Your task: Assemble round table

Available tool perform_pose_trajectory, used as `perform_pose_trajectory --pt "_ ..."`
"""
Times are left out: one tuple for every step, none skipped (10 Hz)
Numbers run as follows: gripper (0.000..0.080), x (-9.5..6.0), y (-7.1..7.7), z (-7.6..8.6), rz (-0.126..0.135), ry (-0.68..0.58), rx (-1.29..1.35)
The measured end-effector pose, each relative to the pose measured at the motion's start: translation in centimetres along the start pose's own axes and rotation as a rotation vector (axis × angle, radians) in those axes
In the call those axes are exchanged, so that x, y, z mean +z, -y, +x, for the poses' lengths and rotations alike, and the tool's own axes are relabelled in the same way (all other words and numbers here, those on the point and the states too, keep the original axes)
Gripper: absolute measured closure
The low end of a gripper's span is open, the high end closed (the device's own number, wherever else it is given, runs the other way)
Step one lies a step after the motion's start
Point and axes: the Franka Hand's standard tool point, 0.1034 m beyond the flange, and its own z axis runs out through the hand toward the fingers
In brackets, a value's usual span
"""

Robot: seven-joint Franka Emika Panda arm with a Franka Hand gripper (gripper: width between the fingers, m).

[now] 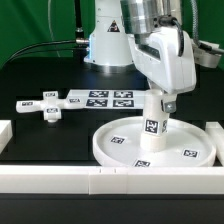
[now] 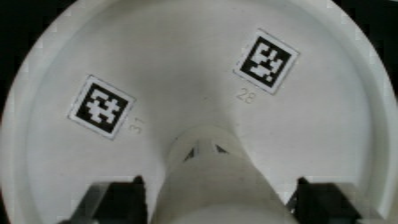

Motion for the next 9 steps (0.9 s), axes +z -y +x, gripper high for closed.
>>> perform_pose_trajectory --pt "0.0390 0.00 0.00 0.01 0.000 0.000 -0.017" --pt "0.0283 0.00 0.01 -0.04 0.000 0.000 -0.056" --pt "0.0283 -0.12 0.17 -0.27 -0.006 -0.002 -0.138" --pt "0.0181 -0.16 0.23 -0.54 -0.006 -0.003 -0.224" --pt "0.0158 -0.12 0.18 -0.57 -0.007 -0.002 -0.260" --pt "0.0158 -0.10 0.18 -0.54 -0.007 -0.003 -0.355" --pt "0.0152 -0.09 0.17 -0.54 -0.007 -0.003 -0.425" --pt "0.0152 -0.09 0.17 -0.53 -0.007 -0.003 -0.473" --pt "0.0151 -0.10 0.21 -0.48 -0.011 -0.006 -0.586"
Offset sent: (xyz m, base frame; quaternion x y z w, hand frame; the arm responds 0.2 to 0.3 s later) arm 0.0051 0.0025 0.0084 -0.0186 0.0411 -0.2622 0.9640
